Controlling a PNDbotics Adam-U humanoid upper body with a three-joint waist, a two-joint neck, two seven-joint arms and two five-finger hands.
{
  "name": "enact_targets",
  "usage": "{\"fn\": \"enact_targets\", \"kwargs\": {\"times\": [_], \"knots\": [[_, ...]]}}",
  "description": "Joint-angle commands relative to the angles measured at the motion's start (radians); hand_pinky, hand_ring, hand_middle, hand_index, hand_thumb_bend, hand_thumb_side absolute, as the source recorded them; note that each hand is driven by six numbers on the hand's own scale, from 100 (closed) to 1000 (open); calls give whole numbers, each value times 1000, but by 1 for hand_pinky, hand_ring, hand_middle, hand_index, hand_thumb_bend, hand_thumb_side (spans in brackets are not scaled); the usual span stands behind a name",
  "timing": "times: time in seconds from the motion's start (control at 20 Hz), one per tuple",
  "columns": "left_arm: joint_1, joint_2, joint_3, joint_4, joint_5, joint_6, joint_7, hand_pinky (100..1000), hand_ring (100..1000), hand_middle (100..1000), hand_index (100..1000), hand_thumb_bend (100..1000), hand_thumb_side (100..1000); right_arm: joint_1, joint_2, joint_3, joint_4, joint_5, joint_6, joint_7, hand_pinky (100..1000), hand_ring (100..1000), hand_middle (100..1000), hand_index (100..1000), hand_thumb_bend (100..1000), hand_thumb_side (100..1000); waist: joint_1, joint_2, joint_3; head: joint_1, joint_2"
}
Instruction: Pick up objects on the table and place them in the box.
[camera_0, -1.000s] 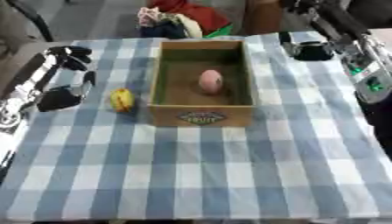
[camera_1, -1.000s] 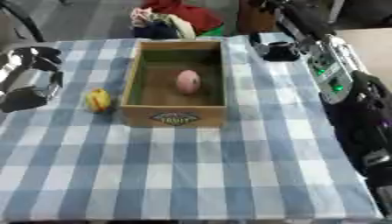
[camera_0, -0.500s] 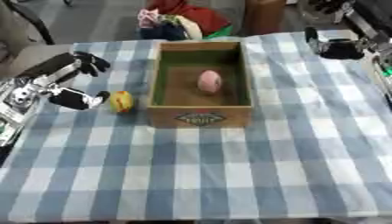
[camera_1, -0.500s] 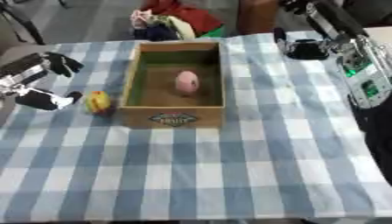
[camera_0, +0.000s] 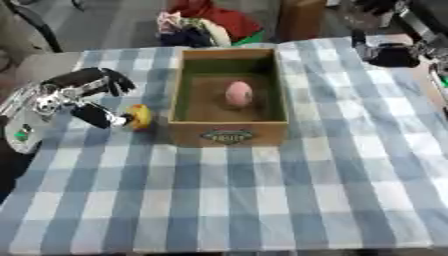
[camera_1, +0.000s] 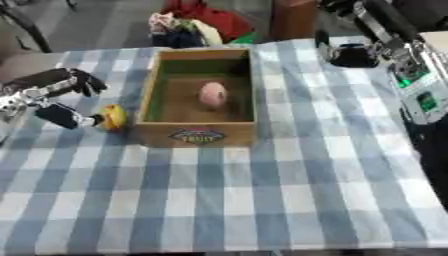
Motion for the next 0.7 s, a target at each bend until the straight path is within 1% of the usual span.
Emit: {"fn": "enact_targets", "kwargs": {"times": [0.05,0.25,0.35,0.4,0.45,0.5,0.55,0.6,0.65,0.7], "knots": [[-37,-17,21,52,-86,-13,25,758,710,718,857,401,306,-14,-26,-8,-22,-10,3,1,766,790,785,921,100,100,-2,-19,-2,2,3],[-54,-52,41,125,-181,-33,49,752,707,713,851,402,288,-11,-25,-8,-22,-11,2,2,767,790,786,921,100,100,-3,-19,-5,1,3],[-59,-62,49,144,-213,-35,71,736,678,677,831,356,175,-9,-25,-10,-20,-11,3,3,766,789,784,921,100,100,-3,-19,-6,2,4],[-60,-67,54,149,-224,-32,91,714,627,617,793,289,164,-8,-25,-10,-20,-11,3,3,766,789,785,921,100,100,-3,-19,-6,3,4],[-61,-71,58,152,-232,-27,117,711,621,609,786,281,163,-8,-24,-10,-20,-11,2,3,767,789,785,921,100,100,-4,-19,-7,2,4],[-61,-73,61,152,-236,-21,149,682,550,513,704,201,152,-8,-24,-10,-20,-11,2,3,767,789,784,921,100,100,-4,-18,-8,2,4],[-60,-75,65,151,-235,-12,185,676,534,492,686,184,151,-8,-23,-10,-20,-11,2,3,767,789,784,921,100,100,-4,-18,-9,2,5],[-59,-76,70,146,-229,0,223,656,483,422,619,131,150,-8,-23,-11,-19,-10,2,3,767,789,784,921,100,100,-4,-18,-9,1,4],[-58,-75,73,137,-220,14,262,648,461,401,600,118,150,-7,-23,-11,-19,-10,2,4,767,790,784,921,100,100,-4,-18,-10,1,4],[-57,-74,77,126,-211,29,299,644,450,356,557,100,154,-7,-23,-10,-19,-10,2,4,767,790,784,921,100,100,-4,-18,-10,1,4]]}}
